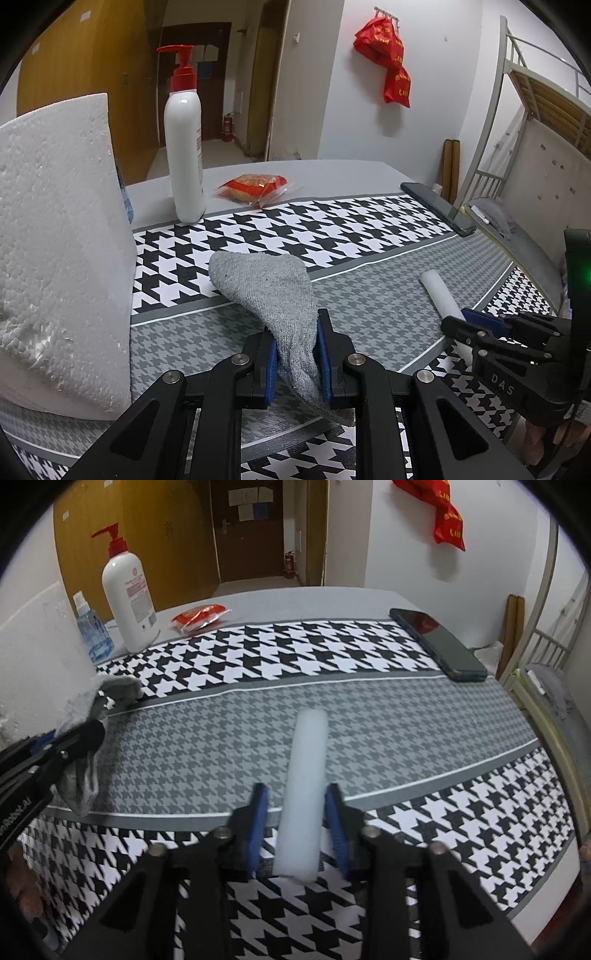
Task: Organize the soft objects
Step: 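Lift the grey sock and white foam roll and carry both toward the foam box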
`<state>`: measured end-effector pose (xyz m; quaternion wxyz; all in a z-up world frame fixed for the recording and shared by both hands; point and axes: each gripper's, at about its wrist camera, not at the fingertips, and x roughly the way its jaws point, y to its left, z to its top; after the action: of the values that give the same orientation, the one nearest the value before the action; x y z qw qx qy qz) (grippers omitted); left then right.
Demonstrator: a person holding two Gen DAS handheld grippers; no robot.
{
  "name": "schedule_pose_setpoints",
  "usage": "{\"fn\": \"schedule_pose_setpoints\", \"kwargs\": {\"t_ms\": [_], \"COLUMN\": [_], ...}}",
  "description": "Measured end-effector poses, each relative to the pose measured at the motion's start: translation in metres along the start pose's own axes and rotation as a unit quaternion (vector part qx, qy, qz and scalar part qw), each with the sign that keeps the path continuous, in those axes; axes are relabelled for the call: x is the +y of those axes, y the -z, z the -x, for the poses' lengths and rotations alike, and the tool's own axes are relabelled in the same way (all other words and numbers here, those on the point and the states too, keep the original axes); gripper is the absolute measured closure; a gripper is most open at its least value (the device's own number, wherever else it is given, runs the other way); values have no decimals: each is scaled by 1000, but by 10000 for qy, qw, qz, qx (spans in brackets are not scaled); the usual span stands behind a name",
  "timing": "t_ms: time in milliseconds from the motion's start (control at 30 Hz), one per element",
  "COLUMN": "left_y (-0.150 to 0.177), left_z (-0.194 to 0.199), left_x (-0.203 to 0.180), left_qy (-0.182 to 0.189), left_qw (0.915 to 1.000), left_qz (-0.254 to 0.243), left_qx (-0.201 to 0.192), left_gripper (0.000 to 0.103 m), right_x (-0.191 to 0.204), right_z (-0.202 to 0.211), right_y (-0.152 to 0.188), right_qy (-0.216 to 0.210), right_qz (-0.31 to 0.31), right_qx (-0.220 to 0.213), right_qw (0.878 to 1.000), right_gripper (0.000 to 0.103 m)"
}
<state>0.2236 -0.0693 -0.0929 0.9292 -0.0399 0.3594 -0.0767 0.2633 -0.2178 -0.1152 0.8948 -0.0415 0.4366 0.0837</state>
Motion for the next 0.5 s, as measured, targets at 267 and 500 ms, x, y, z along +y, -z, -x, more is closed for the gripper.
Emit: {"fn": "schedule_pose_setpoints", "kwargs": {"t_ms": [267, 500], "left_y": [-1, -4], "left_z": [3, 12], "left_x": [1, 2], "left_qy": [73, 115], "left_qw": [10000, 9998], "left_qz": [35, 28], "left_qx": [-6, -150], "left_gripper": [83, 83], "right_x": [-12, -9], "right_z": [12, 39], "right_y": [-1, 2], "right_qy": [-501, -776], "right_qz": [-666, -902], "right_qx": [-154, -538], "right_qw": [9964, 9914], "right_gripper": [84, 84]}}
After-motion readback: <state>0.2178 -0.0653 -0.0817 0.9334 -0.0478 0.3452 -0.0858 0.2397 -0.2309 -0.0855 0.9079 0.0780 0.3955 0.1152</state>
